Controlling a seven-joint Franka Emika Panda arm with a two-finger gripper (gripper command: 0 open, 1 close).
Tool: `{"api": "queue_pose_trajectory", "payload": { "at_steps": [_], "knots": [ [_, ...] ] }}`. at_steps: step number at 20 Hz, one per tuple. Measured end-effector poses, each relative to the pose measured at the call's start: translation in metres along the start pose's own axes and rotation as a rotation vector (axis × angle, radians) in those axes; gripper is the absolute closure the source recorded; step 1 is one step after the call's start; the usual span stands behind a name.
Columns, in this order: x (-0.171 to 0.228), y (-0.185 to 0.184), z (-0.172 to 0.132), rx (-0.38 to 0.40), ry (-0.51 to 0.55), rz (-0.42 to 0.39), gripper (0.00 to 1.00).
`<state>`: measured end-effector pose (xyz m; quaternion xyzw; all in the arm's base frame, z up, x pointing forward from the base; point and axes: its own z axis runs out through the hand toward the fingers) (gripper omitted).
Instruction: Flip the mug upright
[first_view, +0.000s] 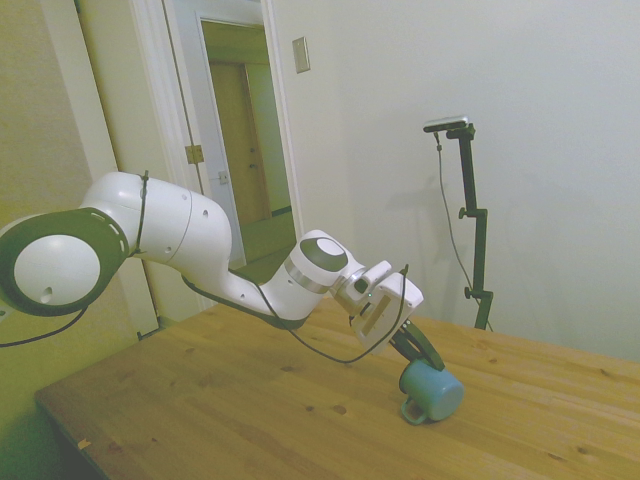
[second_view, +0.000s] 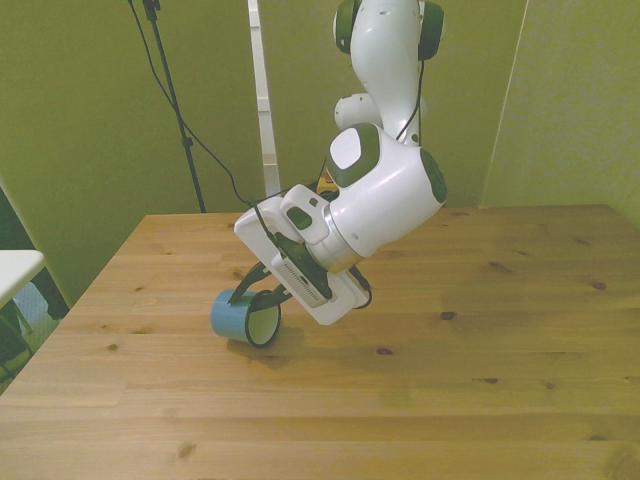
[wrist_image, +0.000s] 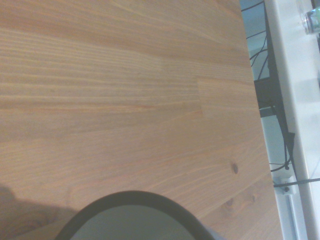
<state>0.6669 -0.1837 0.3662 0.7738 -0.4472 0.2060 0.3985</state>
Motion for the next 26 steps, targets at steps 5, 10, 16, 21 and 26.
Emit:
{"api": "queue_pose_trajectory", "payload": {
  "at_steps": [5,10,16,21,26],
  "knots": [
    [0.002,0.002,-0.002,0.001,-0.002,0.004,1.00],
    [0.021,0.020,-0.012,0.032,-0.044,0.069,1.00],
    [0.082,0.086,-0.049,0.223,-0.172,0.297,1.00],
    [0.068,0.078,-0.076,0.445,-0.300,0.400,1.00],
    [0.043,0.057,-0.089,0.673,-0.407,0.480,1.00]
  ]
}}
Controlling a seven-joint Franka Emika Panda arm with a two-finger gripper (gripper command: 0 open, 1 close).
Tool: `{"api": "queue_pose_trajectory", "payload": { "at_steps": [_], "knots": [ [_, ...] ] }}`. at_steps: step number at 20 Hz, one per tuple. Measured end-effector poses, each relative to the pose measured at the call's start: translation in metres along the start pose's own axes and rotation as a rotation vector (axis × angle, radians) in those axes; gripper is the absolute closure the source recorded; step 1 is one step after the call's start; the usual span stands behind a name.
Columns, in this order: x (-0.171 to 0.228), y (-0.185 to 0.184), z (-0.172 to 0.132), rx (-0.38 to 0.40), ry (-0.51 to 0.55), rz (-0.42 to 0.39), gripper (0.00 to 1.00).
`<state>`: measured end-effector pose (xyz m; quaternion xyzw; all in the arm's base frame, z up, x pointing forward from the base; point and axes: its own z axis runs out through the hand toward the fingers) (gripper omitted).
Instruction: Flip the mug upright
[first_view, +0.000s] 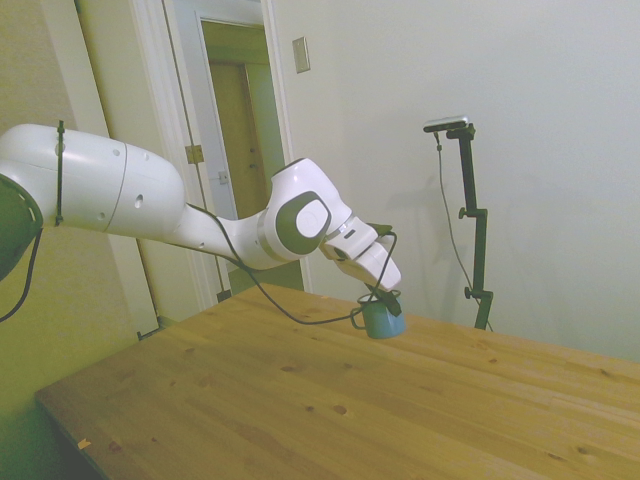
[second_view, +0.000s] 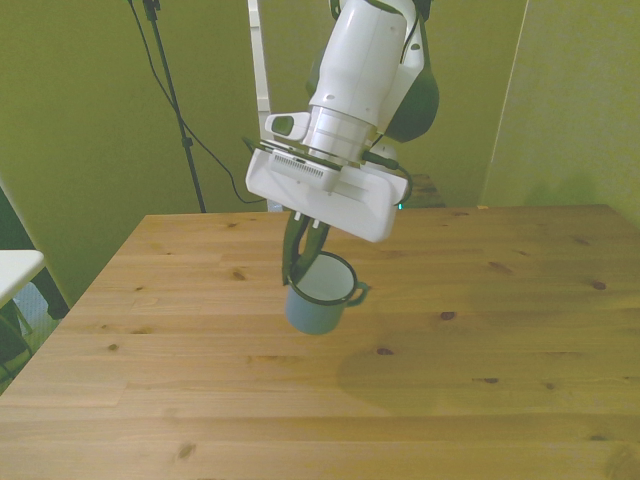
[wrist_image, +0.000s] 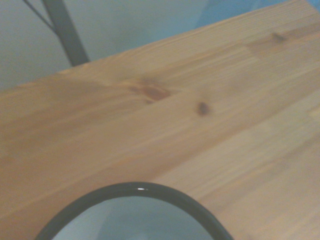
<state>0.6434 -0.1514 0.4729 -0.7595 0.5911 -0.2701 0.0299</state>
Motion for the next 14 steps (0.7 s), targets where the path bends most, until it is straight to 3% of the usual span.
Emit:
{"api": "queue_pose_trajectory", "payload": {
  "at_steps": [4,8,14],
  "knots": [
    [-0.014,0.014,0.009,0.141,-0.124,-0.007,1.00],
    [-0.045,0.017,0.019,0.225,-0.278,-0.052,1.00],
    [-0.031,0.039,0.042,0.214,-0.302,-0.074,1.00]
  ]
}}
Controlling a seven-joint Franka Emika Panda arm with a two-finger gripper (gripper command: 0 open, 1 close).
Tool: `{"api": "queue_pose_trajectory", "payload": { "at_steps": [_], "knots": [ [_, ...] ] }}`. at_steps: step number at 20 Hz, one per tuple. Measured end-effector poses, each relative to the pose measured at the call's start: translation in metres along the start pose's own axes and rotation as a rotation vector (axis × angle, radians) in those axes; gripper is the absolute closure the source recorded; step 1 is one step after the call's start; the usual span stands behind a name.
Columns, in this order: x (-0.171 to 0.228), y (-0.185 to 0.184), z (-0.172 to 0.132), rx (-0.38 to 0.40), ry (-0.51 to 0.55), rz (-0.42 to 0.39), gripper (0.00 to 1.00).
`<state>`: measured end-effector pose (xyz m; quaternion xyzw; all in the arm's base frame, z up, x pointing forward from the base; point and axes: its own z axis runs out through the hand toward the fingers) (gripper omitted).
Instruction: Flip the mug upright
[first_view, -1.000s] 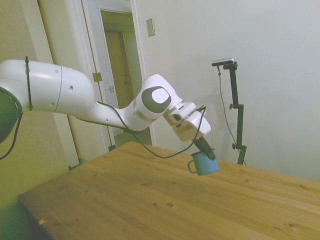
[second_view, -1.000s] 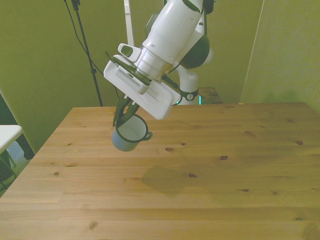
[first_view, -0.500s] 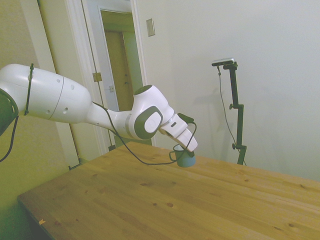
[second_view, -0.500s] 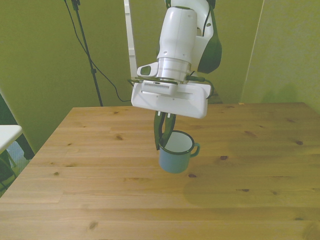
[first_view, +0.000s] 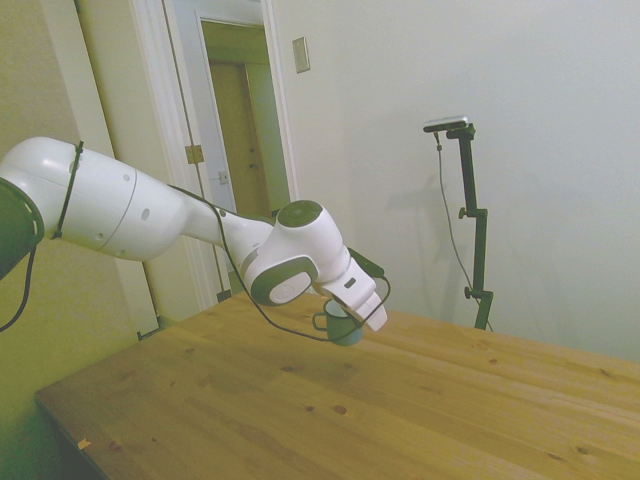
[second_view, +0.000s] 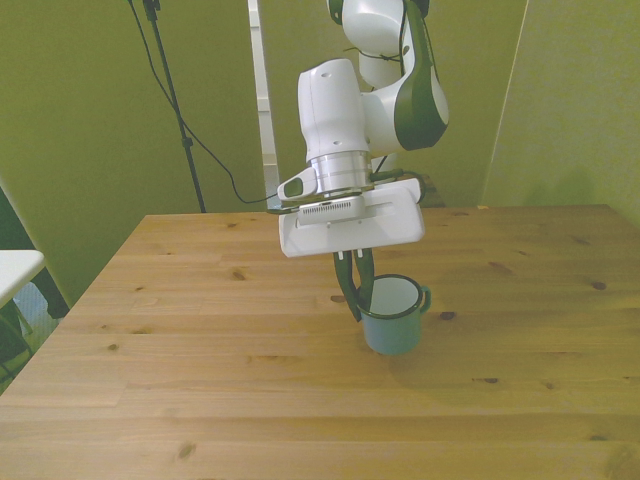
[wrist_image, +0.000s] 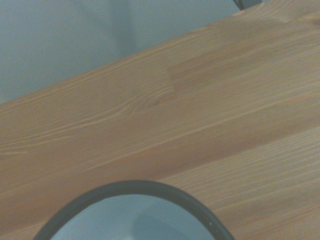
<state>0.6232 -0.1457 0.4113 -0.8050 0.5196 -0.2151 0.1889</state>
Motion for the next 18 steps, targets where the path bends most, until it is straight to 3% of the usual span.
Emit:
{"api": "queue_pose_trajectory", "payload": {
  "at_steps": [18],
  "knots": [
    [-0.045,-0.027,0.043,-0.049,-0.024,-0.065,1.00]
  ]
}}
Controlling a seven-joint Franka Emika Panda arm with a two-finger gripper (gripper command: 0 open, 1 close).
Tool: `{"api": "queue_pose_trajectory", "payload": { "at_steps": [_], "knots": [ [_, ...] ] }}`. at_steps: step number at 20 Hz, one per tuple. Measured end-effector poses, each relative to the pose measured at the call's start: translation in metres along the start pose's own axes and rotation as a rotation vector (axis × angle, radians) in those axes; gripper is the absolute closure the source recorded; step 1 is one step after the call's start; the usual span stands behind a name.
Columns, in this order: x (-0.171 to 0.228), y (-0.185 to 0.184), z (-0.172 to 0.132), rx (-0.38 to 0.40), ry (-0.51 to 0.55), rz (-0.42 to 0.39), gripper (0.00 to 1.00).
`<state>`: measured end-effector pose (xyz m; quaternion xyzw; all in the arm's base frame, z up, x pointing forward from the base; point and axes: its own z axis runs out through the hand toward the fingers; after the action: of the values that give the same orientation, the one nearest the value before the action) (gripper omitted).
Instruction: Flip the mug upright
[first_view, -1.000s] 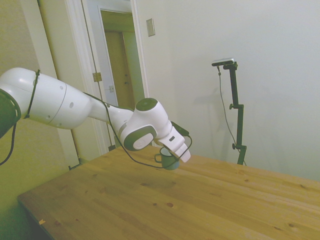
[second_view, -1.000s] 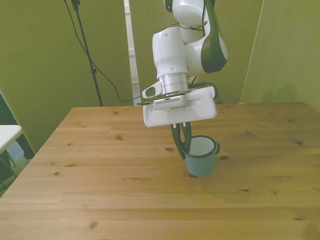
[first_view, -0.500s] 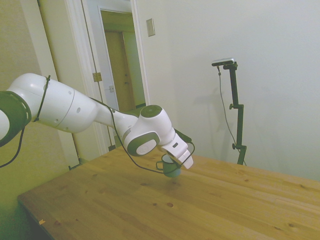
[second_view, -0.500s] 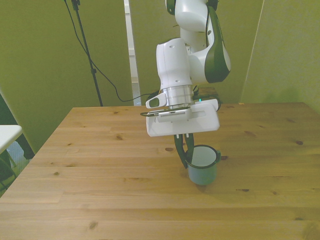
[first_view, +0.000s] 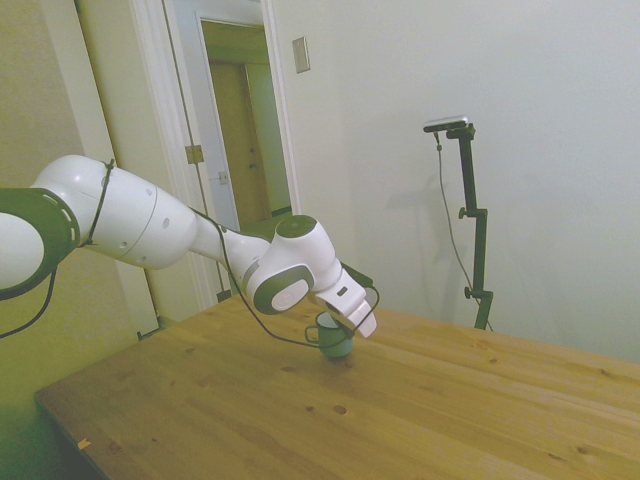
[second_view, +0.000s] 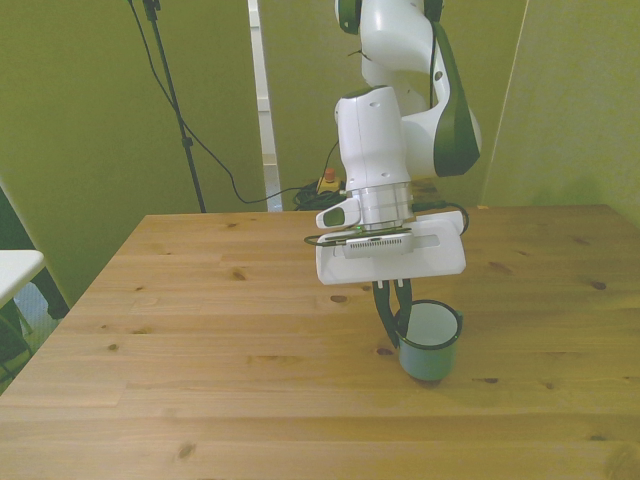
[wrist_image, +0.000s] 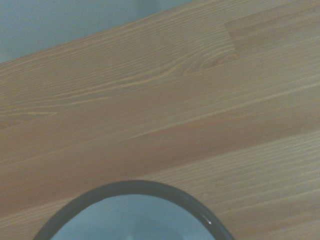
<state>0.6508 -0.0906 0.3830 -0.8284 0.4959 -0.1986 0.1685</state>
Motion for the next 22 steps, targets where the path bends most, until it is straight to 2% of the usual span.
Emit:
{"api": "queue_pose_trajectory", "payload": {
  "at_steps": [12,13,22],
  "knots": [
    [-0.016,-0.002,0.008,-0.022,-0.003,-0.014,1.00],
    [-0.017,-0.002,0.009,-0.023,-0.004,-0.015,0.00],
    [-0.021,-0.004,0.010,-0.025,-0.004,-0.028,0.00]
  ]
}}
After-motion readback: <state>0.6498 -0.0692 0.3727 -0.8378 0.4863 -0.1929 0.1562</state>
